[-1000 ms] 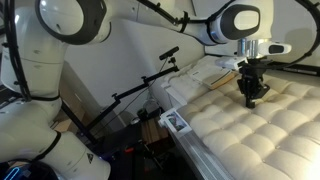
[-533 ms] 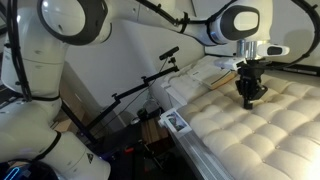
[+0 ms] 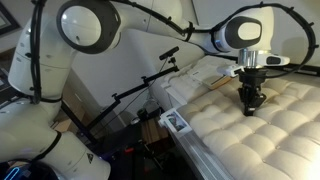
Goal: Move the white cushion away from you
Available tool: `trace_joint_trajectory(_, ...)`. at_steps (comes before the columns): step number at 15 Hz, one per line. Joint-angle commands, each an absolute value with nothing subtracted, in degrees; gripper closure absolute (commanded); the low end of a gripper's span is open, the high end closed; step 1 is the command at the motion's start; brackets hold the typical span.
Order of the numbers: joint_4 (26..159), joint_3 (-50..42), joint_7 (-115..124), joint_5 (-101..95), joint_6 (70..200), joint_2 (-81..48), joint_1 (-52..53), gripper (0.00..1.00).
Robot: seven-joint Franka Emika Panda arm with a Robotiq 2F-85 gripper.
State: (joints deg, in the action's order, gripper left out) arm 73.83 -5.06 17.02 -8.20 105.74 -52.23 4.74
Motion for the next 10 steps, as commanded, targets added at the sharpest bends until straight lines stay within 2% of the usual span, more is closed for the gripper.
trace_joint_trajectory(1, 70.6, -6.42, 22.33, -8.36, 108.05, -55.69, 5.94, 0.91)
trace_joint_trajectory(10, 70.82, -10.32, 39.42, -8.51, 120.48, -55.01, 8.24, 0.94)
